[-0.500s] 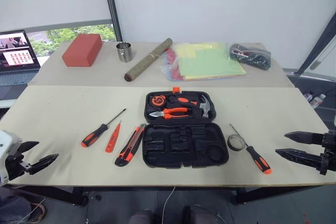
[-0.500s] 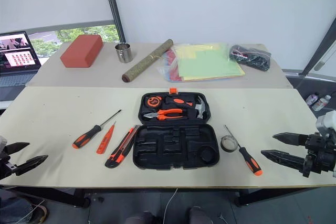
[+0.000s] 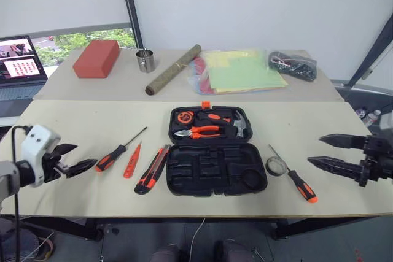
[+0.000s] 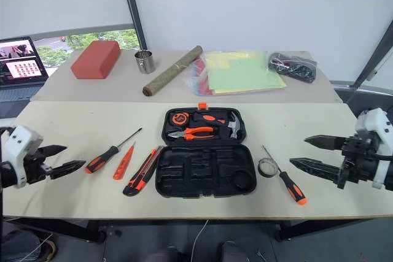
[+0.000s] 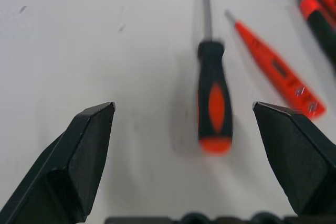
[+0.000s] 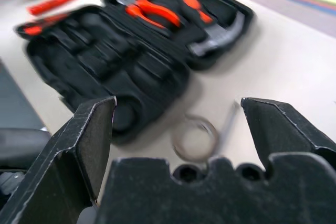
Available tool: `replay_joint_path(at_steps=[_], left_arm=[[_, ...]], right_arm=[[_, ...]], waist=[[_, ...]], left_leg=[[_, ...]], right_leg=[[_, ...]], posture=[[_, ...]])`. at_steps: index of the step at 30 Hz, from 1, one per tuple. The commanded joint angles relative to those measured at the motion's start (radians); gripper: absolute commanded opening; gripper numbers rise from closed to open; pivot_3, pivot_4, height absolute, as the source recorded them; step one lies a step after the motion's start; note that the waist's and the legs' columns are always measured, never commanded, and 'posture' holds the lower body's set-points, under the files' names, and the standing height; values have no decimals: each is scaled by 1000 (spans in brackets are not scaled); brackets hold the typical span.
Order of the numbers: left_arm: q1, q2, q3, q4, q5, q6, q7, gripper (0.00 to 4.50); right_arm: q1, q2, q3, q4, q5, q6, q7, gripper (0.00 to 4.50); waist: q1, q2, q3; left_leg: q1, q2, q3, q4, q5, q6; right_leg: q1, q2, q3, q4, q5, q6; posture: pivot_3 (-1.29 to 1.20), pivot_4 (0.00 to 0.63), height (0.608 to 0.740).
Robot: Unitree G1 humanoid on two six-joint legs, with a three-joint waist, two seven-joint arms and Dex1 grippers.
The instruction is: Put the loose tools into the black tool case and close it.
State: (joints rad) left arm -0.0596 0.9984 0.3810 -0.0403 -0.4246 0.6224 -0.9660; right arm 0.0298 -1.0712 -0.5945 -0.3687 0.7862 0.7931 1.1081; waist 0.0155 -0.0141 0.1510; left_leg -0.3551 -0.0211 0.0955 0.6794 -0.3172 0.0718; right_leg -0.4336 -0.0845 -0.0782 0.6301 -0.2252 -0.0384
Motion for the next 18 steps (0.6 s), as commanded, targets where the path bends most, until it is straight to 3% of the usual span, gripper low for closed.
replay_joint_path(at_steps=[1, 9, 10, 11, 18], left_arm=[[-76, 20, -143, 48, 77, -9, -7, 4500], [-256, -65, -373, 314, 228, -136, -13, 4500], [-276, -74, -378, 341, 231, -150, -20, 3992], [-290, -81, -379, 358, 229, -165, -31, 3791], [-431, -65, -339, 473, 201, -267, -121, 1248]], right_arm=[[-27, 13, 32, -105, 24, -8, -41, 4450], [-74, 55, 110, -173, 27, -27, -102, 4450], [-75, 58, 121, -179, 20, -33, -107, 4500], [-75, 60, 131, -185, 12, -40, -109, 4500], [-50, 91, 206, -201, -84, -123, -142, 4500]], waist=[[-1, 0, 0], [1, 0, 1], [5, 1, 1], [10, 1, 1], [11, 0, 1]], left_leg=[[0, 0, 0, 0, 0, 0], [1, 0, 0, 3, 2, 3], [2, 0, 0, 3, 2, 2], [4, 0, -1, 4, 1, 1], [3, 1, -2, 6, 2, -1]], right_leg=[[0, 0, 0, 0, 0, 0], [4, 0, -3, 0, 0, 1], [5, -1, -3, 0, 0, 1], [7, -1, -5, 0, 0, 1], [8, -2, -7, 1, 1, 2]], posture=[[0, 150, 736], [0, 150, 736], [0, 150, 736], [0, 150, 736], [0, 150, 736]])
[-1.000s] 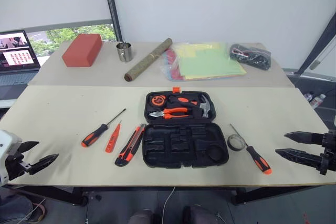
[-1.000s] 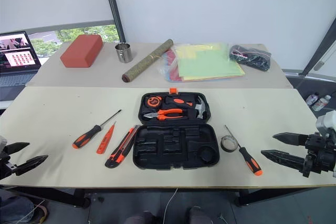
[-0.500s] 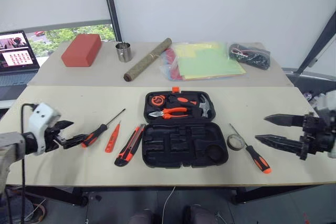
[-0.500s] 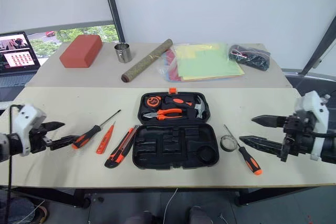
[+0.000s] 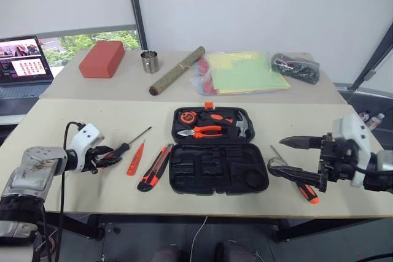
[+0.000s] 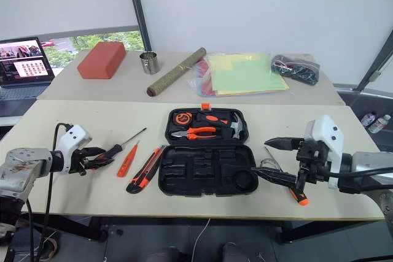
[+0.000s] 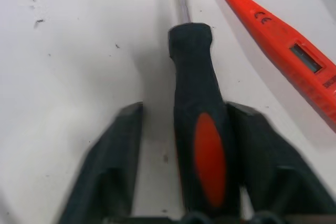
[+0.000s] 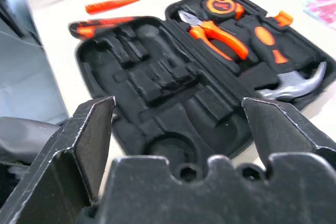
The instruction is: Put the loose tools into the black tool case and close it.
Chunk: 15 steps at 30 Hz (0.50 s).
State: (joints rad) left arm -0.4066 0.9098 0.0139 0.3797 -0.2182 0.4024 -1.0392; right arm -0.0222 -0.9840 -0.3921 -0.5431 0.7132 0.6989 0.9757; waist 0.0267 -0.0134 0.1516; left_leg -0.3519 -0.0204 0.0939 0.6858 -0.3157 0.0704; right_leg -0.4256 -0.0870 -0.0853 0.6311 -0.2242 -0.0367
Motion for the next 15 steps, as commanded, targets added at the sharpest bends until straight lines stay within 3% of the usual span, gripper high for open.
replay_joint_path(at_steps=[1, 6, 15], left_arm=[[-130, 31, 36, 50, -23, -58, -86, 930], [-307, 4, -77, -10, -10, -143, -311, 965], [-586, -343, -326, 103, 146, -216, -323, 965]], right_arm=[[6, 5, 4, -34, -4, -26, -4, 4500], [-2, 33, 70, -52, -11, -24, -32, 4500], [8, 73, 112, -89, -45, -31, -96, 4500]], waist=[[0, -2, 1], [6, -6, 4], [13, -8, 8]], left_leg=[[-1, 0, 0, 1, 0, 1], [-13, 1, -8, 13, 5, 10], [-19, -2, -8, 23, 5, 16]], right_leg=[[-1, 0, -1, 0, 0, 0], [-4, 0, -10, 0, 1, 1], [-1, -2, -14, -1, 3, 6]], posture=[[0, 150, 736], [0, 150, 736], [0, 150, 736]])
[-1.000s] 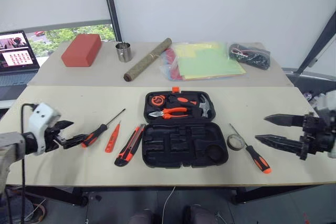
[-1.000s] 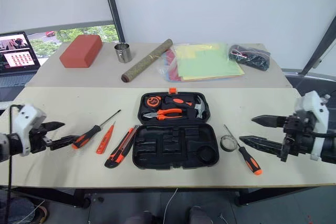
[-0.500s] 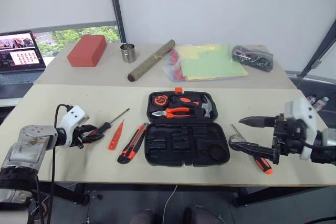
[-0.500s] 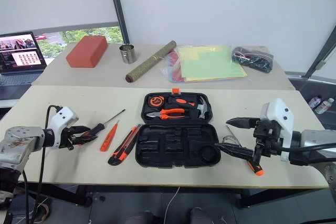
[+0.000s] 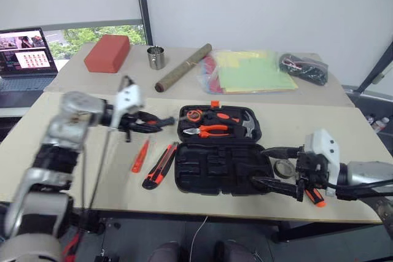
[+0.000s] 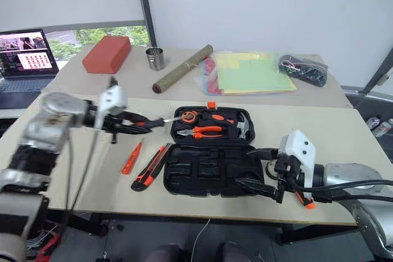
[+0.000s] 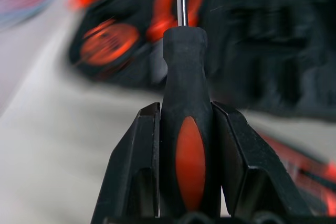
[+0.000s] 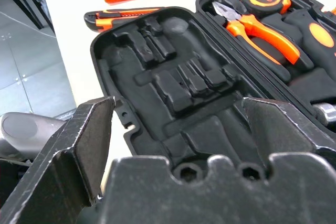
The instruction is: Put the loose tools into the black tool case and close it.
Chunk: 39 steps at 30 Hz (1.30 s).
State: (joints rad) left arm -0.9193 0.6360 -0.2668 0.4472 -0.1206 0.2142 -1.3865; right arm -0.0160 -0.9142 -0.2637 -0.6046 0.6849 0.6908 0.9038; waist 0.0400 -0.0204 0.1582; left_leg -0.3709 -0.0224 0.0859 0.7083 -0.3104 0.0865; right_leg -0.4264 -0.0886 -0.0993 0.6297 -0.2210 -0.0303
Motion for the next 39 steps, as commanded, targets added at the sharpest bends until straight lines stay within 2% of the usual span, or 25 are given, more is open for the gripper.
replay_joint_path(at_steps=[1, 5, 9, 15, 20, 22, 27, 29, 32, 39], left_arm=[[-84, -95, -62, 49, 65, -30, 33, 965], [-85, -158, -121, 8, 89, 25, 7, 965], [-65, -165, -168, -13, 148, 7, 23, 965], [-66, -169, -183, 8, 205, 4, 56, 965], [-72, -195, -169, 14, 198, 1, 62, 965], [-73, -205, -155, -21, 161, 75, 30, 1968], [-86, -203, -143, -57, 153, 120, 37, 3590], [-92, -209, -133, -68, 136, 139, 35, 3590], [-86, -219, -125, -84, 129, 153, 47, 2891], [-54, -233, -163, -59, 162, 101, 43, 354]], right_arm=[[4, 4, -14, -28, -23, -25, -28, 4500], [13, 16, -12, -36, -40, -29, -58, 4500], [20, 36, -11, -59, -53, -33, -89, 4500], [42, 46, -34, -85, -44, -24, -108, 4500], [52, 49, -50, -91, -32, -20, -118, 4500], [54, 51, -55, -94, -27, -19, -122, 4500], [60, 52, -64, -99, -9, -16, -129, 4500], [61, 51, -66, -98, -7, -17, -128, 4500], [60, 51, -68, -97, -4, -16, -129, 4500], [55, 47, -70, -84, 1, -18, -132, 4500]], waist=[[-1, 0, 1], [-13, -1, 2], [-16, 0, 3], [-13, -1, 3], [-4, -1, 3], [0, -1, 3], [-1, -1, 3], [-1, -1, 3], [0, -1, 3], [0, -1, 3]], left_leg=[[0, 0, 0, 1, 0, 0], [0, 1, 0, 2, 0, 1], [-1, 2, 0, 2, 0, 1], [-1, 2, -1, 3, -1, 2], [-1, 2, -1, 5, -2, 3], [-1, 2, -1, 5, -2, 4], [-2, 2, -1, 5, -2, 5], [-2, 2, -1, 5, -2, 5], [-2, 2, -1, 5, -2, 5], [-2, 1, -1, 6, -2, 5]], right_leg=[[0, 0, 0, 0, 0, 0], [0, 1, 1, 1, 0, 0], [-1, 2, 1, 1, 0, 0], [-1, 2, 1, 1, 0, 0], [0, 1, 1, 1, 1, 1], [0, 0, 1, 1, 1, 2], [0, 0, 1, 1, 1, 2], [0, 0, 1, 1, 1, 2], [0, 0, 1, 1, 1, 2], [0, 0, 1, 1, 1, 2]], posture=[[0, 150, 736], [0, 150, 736], [0, 150, 736], [0, 150, 736], [0, 150, 736], [0, 150, 736], [0, 150, 736], [0, 150, 736], [0, 150, 736], [0, 150, 736]])
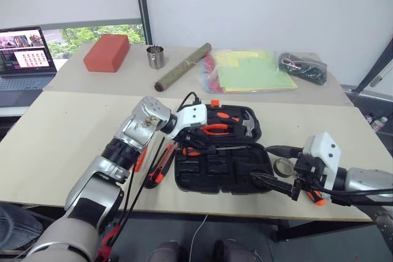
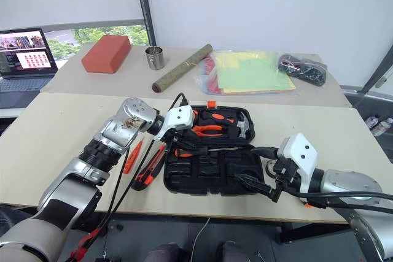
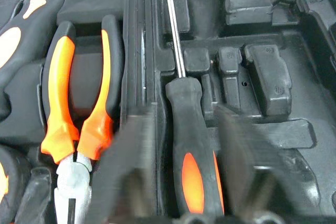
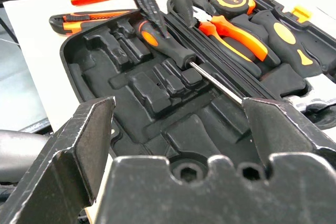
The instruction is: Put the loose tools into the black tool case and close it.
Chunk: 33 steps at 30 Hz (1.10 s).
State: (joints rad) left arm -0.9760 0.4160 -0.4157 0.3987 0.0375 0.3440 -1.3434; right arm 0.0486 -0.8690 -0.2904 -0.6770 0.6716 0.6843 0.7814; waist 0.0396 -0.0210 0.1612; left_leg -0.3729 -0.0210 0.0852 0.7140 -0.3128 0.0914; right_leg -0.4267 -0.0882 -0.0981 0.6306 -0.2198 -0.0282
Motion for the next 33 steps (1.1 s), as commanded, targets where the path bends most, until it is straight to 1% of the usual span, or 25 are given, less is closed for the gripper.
replay_joint_path(at_steps=[1, 7, 9, 11, 12, 14, 16, 20, 22, 25, 28, 33], left_arm=[[9, -18, -22, -8, 7, -35, -2, 35], [31, -37, -115, 40, 100, -124, 25, 35], [42, -36, -148, 73, 133, -185, 30, 35], [38, -42, -155, 112, 151, -222, 51, 35], [31, -47, -151, 134, 157, -235, 65, 35], [4, -51, -116, 180, 146, -239, 92, 35], [-13, -44, -63, 173, 86, -189, 53, 35], [-30, -24, -2, 118, -17, -86, -52, 35], [-41, -18, 14, 100, -41, -50, -85, 35], [-70, -29, 32, 114, -52, -12, -83, 35], [-98, -47, 36, 156, -37, -29, -51, 35], [-112, -88, 6, 233, 23, -136, 30, 35]], right_arm=[[-8, 2, -45, -10, 13, -12, -10, 4500], [9, 13, -66, -13, 22, 1, -32, 4500], [36, 18, -83, -17, 13, 2, -44, 4500], [70, 26, -107, -21, 1, -2, -56, 4500], [86, 29, -119, -24, -3, -2, -65, 4500], [151, 47, -184, -35, -6, 7, -85, 4500], [219, 64, -251, -59, 10, 9, -82, 4500], [262, 74, -296, -77, 38, 10, -80, 4500], [261, 70, -294, -74, 41, 10, -81, 4500], [235, 49, -252, -62, 21, 2, -74, 4500], [179, 36, -202, -44, 13, 1, -79, 4500], [91, 23, -125, -23, 2, 1, -83, 4500]], waist=[[0, 0, 0], [1, 0, 0], [3, 0, 0], [4, 0, 0], [5, 1, -1], [10, 1, -1], [11, 1, -1], [-7, 1, -1], [-14, 1, -1], [-12, 1, -1], [-9, 1, -1], [0, 1, -1]], left_leg=[[0, 0, 0, 0, 0, 0], [0, 0, 0, 0, 0, 0], [1, 0, 0, 0, 0, 0], [3, 0, 0, 0, 0, 0], [3, 0, 0, 0, 0, 1], [4, 0, 0, 1, -1, 2], [3, 0, 0, 1, -2, 3], [2, 0, 1, 3, -1, 5], [2, 0, 2, 2, 0, 4], [1, 0, 1, 2, 0, 4], [-1, -1, 1, 3, -1, 6], [-2, -2, 2, 3, -2, 7]], right_leg=[[0, 0, 0, 0, 0, 0], [0, 0, 0, 0, 0, 0], [2, 0, 0, 0, 0, 0], [3, -1, 0, 0, 0, 0], [4, -1, 0, 0, 0, 0], [4, -2, 0, 0, 1, 1], [4, -2, 1, -1, 2, 3], [3, -2, 2, -1, 4, 6], [2, -2, 2, 0, 4, 7], [1, -2, 2, 0, 4, 6], [0, -2, 2, -1, 5, 4], [0, -2, 2, -3, 5, 6]], posture=[[0, 150, 736], [0, 150, 736], [0, 150, 736], [0, 150, 736], [0, 150, 736], [0, 150, 736], [0, 150, 736], [0, 150, 736], [0, 150, 736], [0, 150, 736], [0, 150, 736], [0, 150, 736]])
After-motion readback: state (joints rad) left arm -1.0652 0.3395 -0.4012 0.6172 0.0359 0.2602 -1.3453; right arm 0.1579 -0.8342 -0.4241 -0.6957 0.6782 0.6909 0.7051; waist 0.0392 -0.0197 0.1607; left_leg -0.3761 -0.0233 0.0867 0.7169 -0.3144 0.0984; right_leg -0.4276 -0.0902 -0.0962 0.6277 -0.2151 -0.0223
